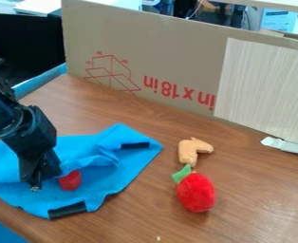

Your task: Fold the cloth from the top left to the bottom right

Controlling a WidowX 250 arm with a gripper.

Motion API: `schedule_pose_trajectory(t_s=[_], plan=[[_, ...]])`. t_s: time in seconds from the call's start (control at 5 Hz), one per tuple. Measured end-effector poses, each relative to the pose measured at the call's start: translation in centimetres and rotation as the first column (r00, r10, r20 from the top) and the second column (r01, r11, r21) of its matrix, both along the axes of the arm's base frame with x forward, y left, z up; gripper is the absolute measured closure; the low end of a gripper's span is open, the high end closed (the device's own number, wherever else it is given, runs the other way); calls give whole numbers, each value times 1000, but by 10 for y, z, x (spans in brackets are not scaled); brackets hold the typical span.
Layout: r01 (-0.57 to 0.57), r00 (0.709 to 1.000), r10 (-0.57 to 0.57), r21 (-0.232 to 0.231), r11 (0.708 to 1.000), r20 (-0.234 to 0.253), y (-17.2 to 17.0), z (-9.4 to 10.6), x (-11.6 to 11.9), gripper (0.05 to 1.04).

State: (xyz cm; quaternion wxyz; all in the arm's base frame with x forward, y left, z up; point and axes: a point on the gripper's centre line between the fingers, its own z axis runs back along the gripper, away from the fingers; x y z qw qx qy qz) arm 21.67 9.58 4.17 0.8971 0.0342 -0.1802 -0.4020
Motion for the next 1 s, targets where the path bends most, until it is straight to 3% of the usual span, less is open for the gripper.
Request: schedule_pose_trajectory(t_s=[1.0], plan=[[58,998,-58,2,998,18,-3,9,-17,1002]])
